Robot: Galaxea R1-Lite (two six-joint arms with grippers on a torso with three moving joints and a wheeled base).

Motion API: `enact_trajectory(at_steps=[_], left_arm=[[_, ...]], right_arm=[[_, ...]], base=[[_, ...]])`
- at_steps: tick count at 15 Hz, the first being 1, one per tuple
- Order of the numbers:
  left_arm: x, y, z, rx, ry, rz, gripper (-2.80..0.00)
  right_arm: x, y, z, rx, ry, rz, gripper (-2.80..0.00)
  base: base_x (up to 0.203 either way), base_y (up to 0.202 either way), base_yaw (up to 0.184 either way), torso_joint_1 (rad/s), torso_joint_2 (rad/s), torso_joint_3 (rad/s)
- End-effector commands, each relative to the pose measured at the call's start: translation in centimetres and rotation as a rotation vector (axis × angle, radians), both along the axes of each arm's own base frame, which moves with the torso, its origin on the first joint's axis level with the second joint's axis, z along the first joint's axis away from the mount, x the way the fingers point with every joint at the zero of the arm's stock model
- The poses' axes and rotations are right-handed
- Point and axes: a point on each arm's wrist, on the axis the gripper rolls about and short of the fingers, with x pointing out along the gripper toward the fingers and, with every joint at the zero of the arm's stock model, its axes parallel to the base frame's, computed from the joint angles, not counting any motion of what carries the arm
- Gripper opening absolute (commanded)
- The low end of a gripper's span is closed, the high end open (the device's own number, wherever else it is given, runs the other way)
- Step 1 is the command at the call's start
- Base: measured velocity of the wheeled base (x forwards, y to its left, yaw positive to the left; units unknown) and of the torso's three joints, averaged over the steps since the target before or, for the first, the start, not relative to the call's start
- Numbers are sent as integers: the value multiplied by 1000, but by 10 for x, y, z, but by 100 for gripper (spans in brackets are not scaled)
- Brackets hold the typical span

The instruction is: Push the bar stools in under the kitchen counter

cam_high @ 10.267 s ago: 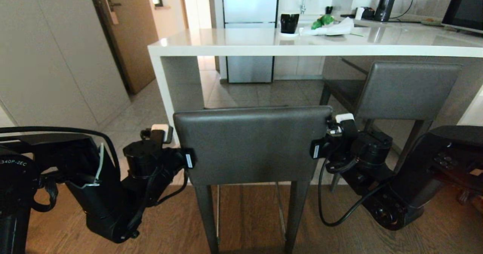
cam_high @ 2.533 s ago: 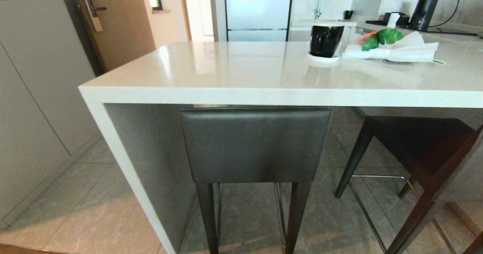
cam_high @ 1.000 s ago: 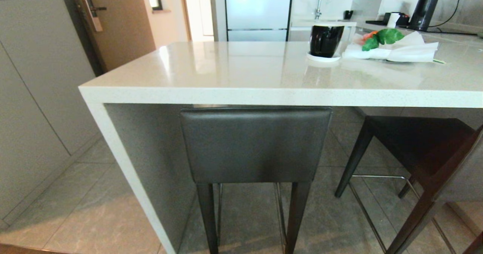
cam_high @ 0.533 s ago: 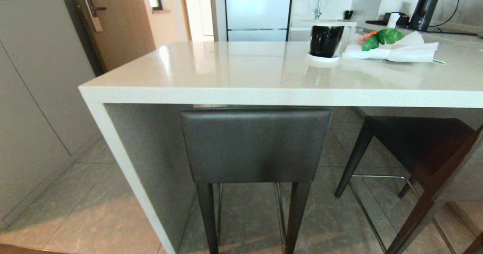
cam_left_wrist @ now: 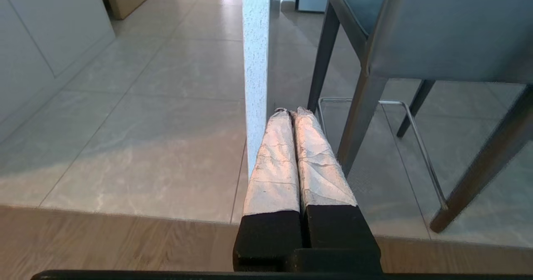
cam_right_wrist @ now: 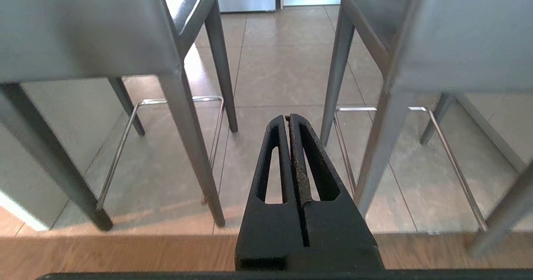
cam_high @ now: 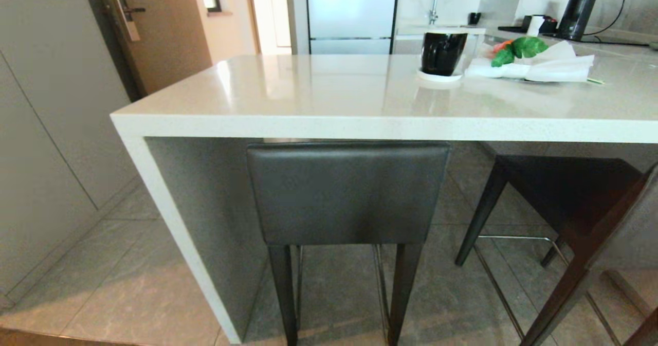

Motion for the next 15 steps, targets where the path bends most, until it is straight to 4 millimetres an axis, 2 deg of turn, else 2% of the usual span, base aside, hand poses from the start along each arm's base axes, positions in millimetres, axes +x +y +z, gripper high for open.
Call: enact_trajectory(at_steps=[1, 6, 15], left_arm=[[0, 0, -1, 0, 2, 0, -280], [0, 0, -1, -1, 2, 0, -280], [0, 0, -1, 0, 2, 2, -280]], right_arm=[[0, 0, 0, 0, 1, 0, -280], [0, 0, 0, 0, 2, 0, -280], [0, 0, 0, 0, 1, 0, -280]], base=[[-189, 0, -2, 2, -6, 7], [-164, 0, -1, -2, 4, 7], [0, -11, -1, 0, 0, 0]])
